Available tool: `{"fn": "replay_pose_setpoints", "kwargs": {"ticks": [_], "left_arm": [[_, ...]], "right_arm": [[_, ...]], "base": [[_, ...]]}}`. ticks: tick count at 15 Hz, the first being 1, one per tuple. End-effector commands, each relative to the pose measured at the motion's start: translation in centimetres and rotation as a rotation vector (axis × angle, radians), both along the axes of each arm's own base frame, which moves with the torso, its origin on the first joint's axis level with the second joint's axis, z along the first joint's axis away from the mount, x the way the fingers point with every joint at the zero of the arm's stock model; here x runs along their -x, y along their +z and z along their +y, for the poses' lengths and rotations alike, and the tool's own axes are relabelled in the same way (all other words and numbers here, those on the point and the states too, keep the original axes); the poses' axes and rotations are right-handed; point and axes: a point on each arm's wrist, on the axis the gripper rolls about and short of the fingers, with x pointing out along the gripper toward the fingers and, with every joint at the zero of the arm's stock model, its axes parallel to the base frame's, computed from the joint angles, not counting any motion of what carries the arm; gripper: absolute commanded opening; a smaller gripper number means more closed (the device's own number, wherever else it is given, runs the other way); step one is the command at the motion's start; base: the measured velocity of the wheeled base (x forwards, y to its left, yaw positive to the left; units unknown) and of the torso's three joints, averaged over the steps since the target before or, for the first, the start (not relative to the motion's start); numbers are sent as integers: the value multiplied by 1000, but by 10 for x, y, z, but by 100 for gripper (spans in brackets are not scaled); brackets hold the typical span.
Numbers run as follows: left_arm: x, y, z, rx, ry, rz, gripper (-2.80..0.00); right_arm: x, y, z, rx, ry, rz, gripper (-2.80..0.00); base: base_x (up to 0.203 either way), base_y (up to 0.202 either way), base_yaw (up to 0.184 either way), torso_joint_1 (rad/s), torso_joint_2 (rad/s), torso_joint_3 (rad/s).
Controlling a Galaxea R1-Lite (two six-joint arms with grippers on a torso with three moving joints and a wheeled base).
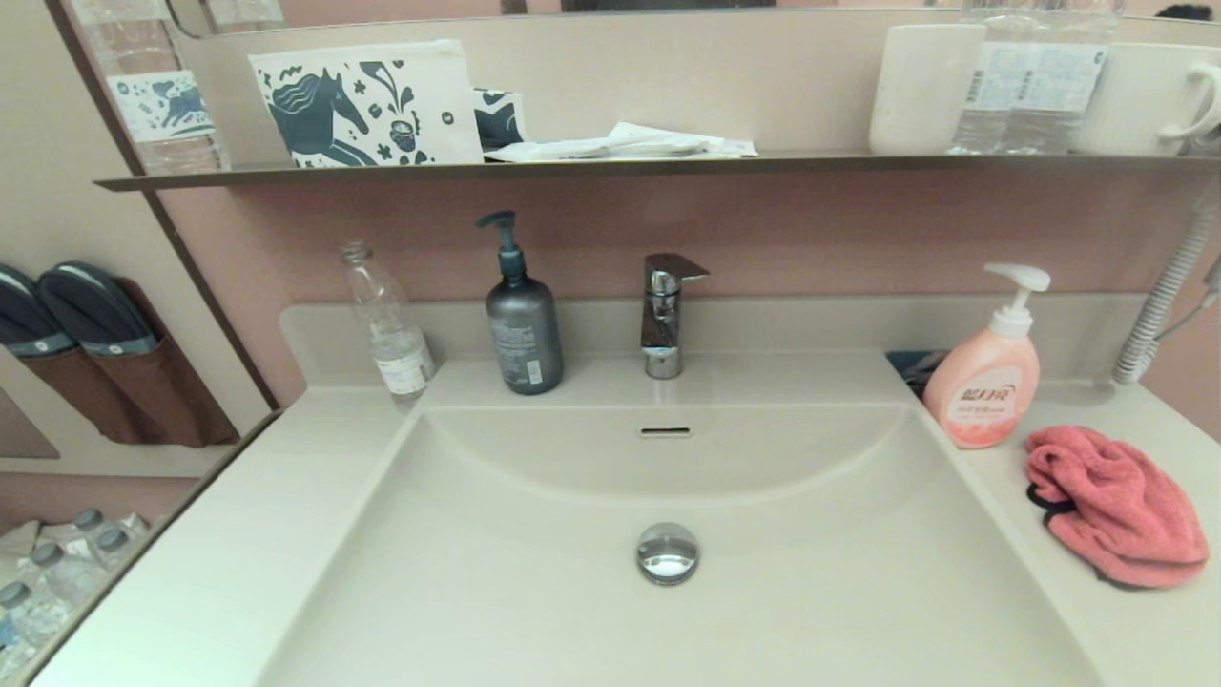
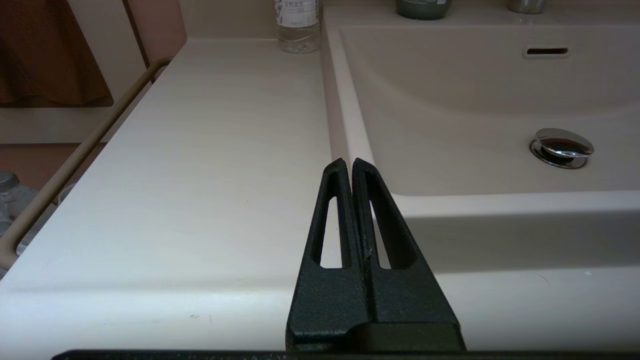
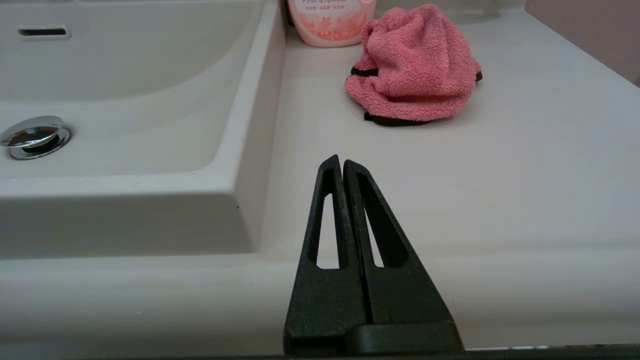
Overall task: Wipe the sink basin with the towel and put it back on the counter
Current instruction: Turn on the faucet
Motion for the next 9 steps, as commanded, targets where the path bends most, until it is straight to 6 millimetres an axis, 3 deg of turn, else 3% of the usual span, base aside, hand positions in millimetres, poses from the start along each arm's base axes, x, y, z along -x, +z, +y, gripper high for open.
{"fn": "replay_pose_setpoints", "kwargs": {"ticks": [1,9], "left_arm": [[0,0,0,-1,2,2,-280],[4,14,-1,-8,-42,-26,-280]], "right_arm": [[0,0,0,0,0,0,-280],[0,0,0,0,0,0,-280]], "base": [[0,0,0,0,0,0],[0,0,0,0,0,0]]}}
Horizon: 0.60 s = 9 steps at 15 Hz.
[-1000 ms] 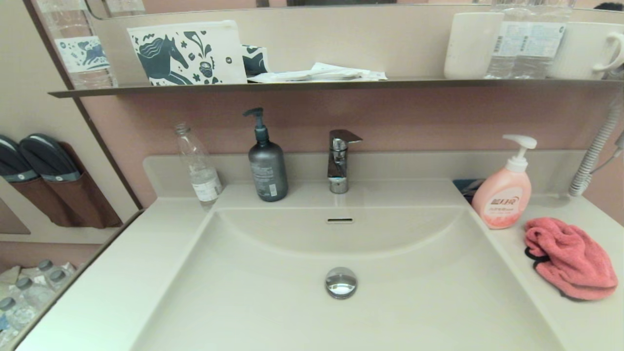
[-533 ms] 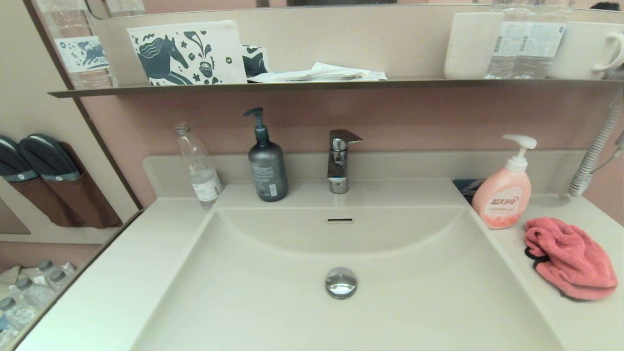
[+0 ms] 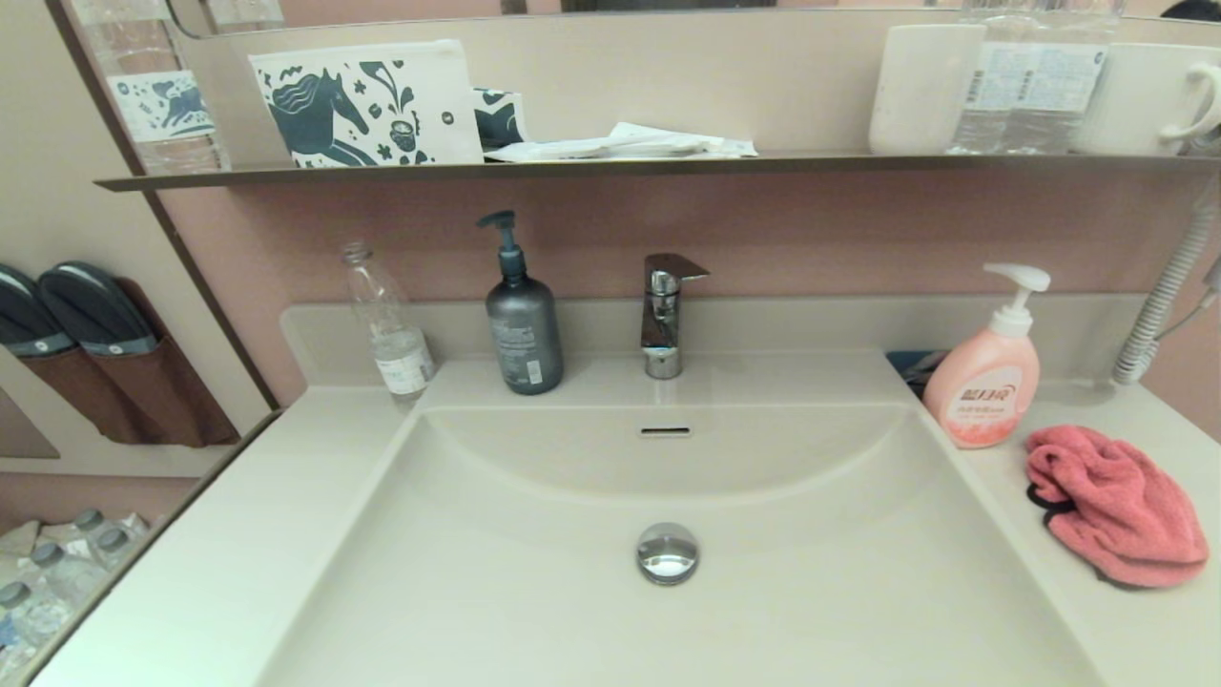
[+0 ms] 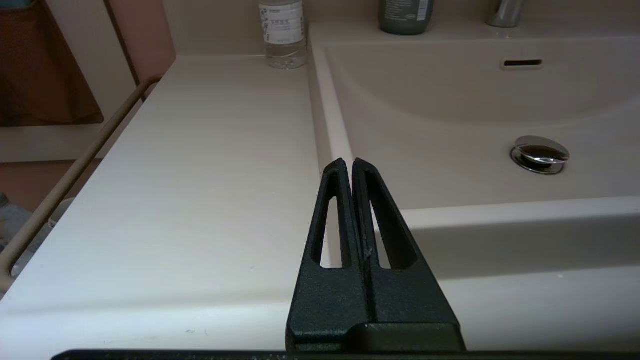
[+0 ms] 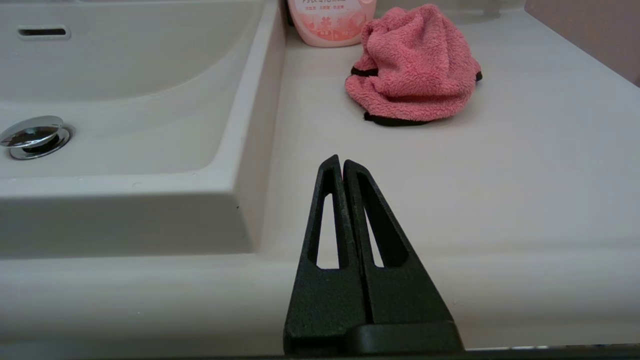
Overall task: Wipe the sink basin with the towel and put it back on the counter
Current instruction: Turn on the faucet
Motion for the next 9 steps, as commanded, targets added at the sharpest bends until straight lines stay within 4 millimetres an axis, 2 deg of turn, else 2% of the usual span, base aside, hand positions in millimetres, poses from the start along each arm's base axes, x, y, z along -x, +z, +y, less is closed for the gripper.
{"fn": "replay_pose_setpoints", "kwargs": {"ticks": [1,4,9], "left_arm": [[2,6,0,-2,-21,-4,-280],[-1,15,-1,-2,-32,30,-280],[-14,47,-2,2,-98,101,-280]], "right_arm": [[0,0,0,0,-1,0,-280],[0,0,0,0,-1,0,-280],[0,0,0,0,0,0,-280]], "base": [[0,0,0,0,0,0],[0,0,0,0,0,0],[0,0,0,0,0,0]]}}
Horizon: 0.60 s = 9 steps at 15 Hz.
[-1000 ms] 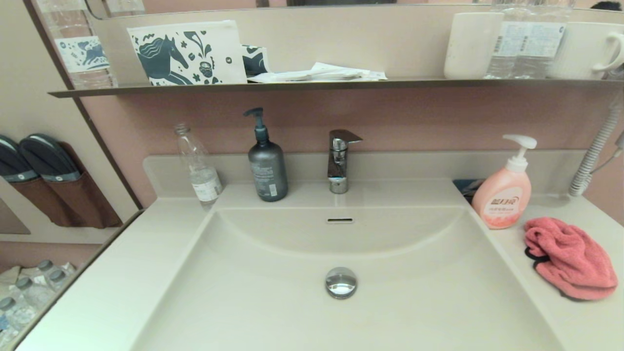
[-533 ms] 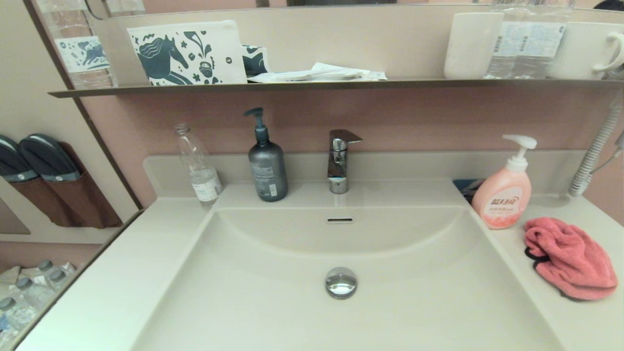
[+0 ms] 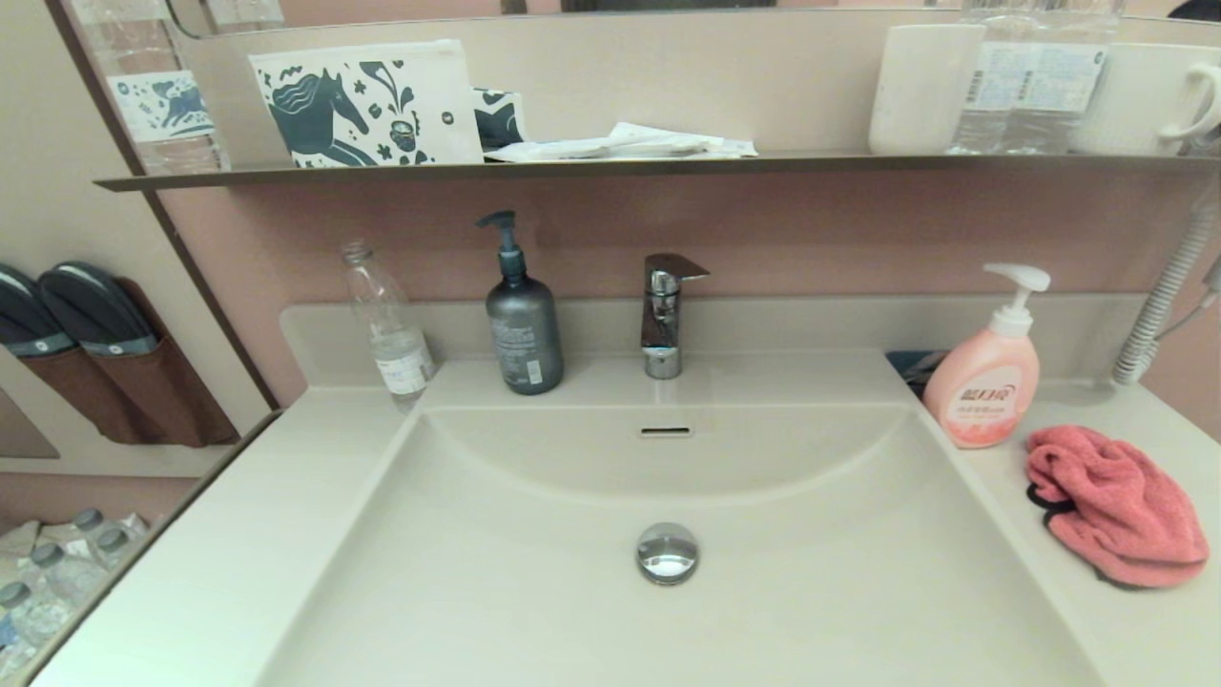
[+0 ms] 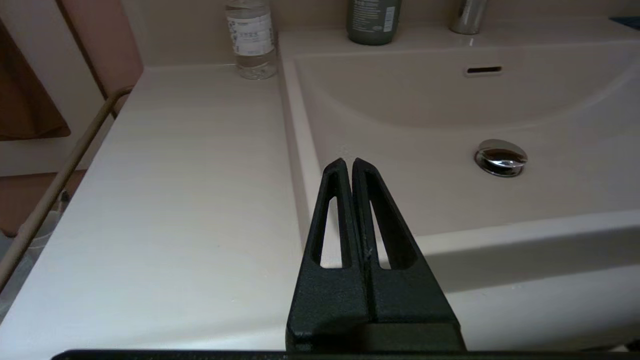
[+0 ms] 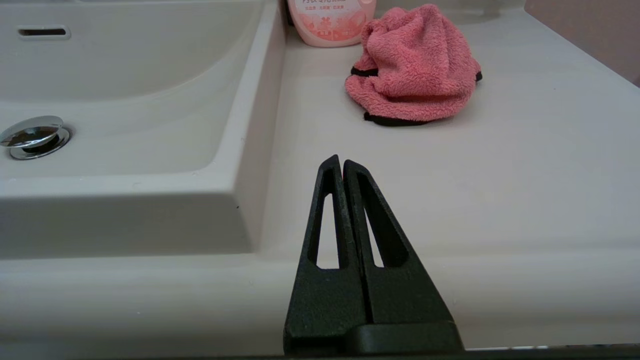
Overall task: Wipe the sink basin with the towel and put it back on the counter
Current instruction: Turn on the faucet
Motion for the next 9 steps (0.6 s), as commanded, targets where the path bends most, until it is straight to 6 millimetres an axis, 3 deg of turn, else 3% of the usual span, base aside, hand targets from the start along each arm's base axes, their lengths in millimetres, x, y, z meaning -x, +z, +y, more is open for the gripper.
{"fn": "replay_pose_setpoints", "kwargs": {"ticks": [1,4,9], "left_arm": [[-11,16,-1,3,-66,61,-280],[-23,39,-3,7,-122,84,-280],[-68,82,-4,17,-194,132,-280]], "right_arm": [[0,0,0,0,-1,0,-280],[0,0,0,0,-1,0,-280],[0,0,0,0,0,0,-280]], "base": [[0,0,0,0,0,0],[0,0,0,0,0,0],[0,0,0,0,0,0]]}}
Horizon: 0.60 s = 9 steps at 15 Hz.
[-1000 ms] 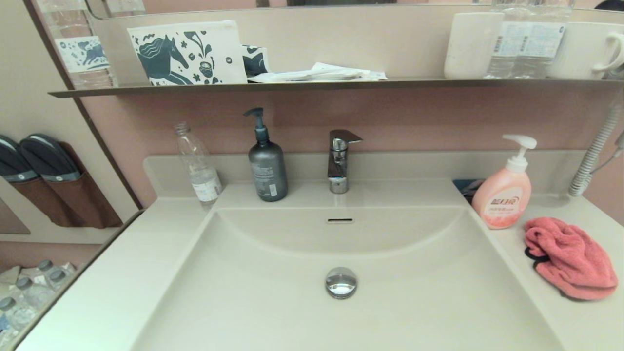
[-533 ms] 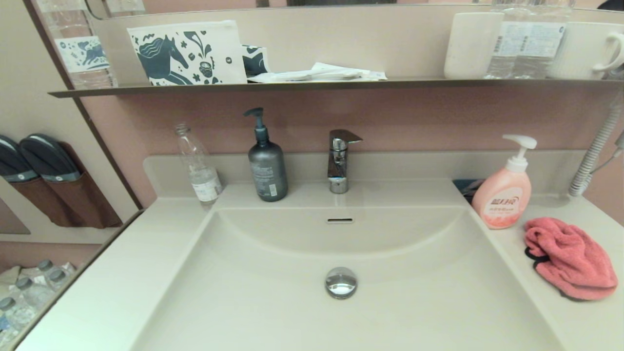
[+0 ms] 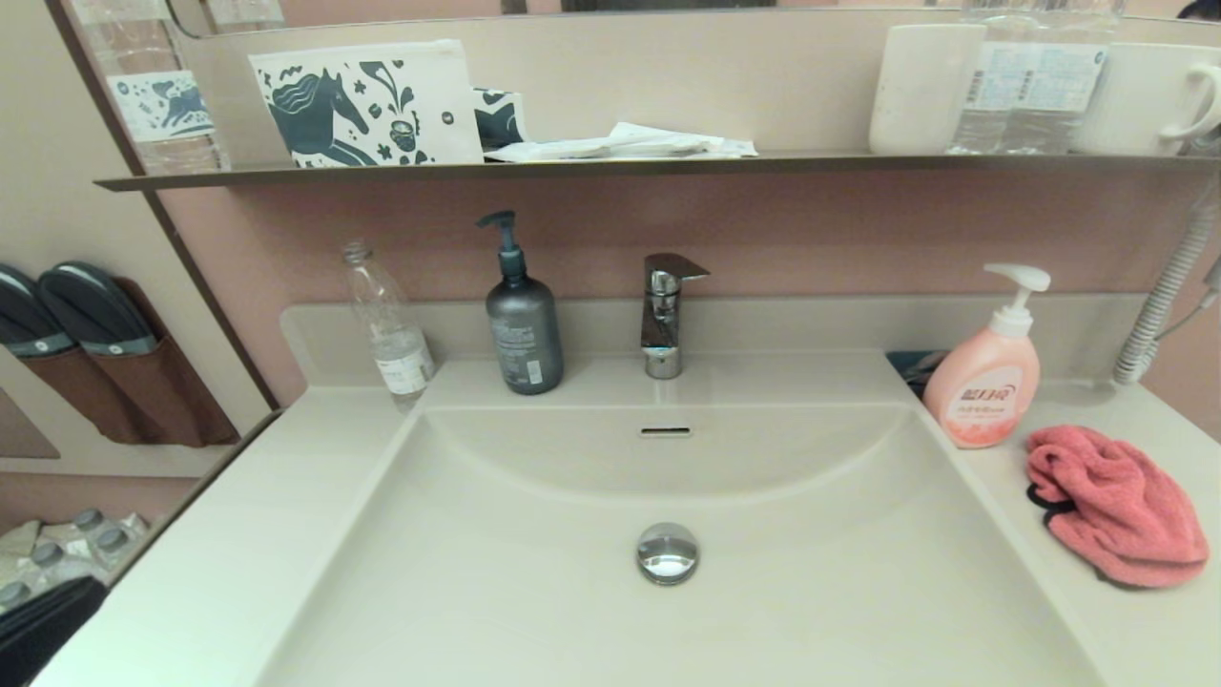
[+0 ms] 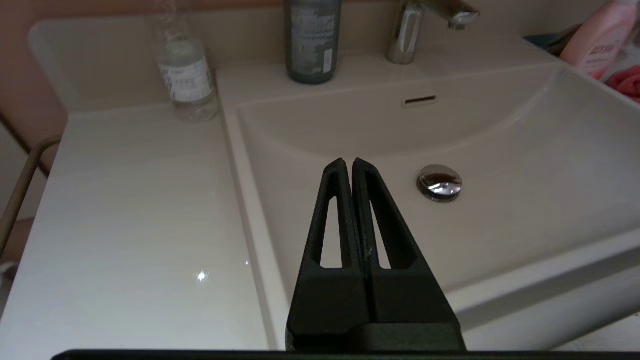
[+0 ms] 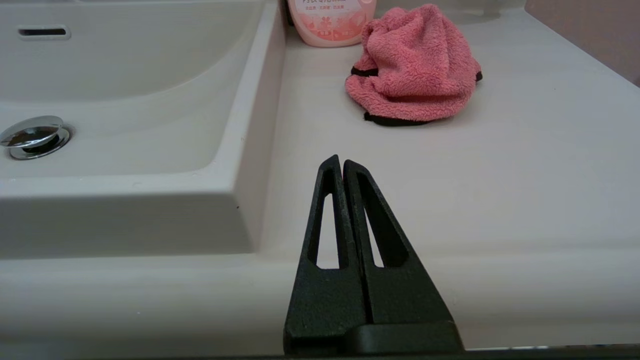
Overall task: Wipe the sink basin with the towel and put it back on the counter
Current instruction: Turn on the faucet
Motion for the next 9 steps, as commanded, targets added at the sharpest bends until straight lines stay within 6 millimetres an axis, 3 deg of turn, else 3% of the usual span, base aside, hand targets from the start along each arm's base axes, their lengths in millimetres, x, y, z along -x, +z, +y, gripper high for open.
{"fn": "replay_pose_setpoints", "kwargs": {"ticks": [1,5,9], "left_arm": [[-38,13,-1,4,-42,53,-280],[-95,17,-4,5,-89,79,-280],[-131,13,-29,-4,-213,109,-280]], "right_arm": [[0,0,0,0,0,0,-280],[0,0,0,0,0,0,-280],[0,0,0,0,0,0,-280]], "base": [[0,0,0,0,0,0],[0,0,0,0,0,0],[0,0,0,0,0,0]]}}
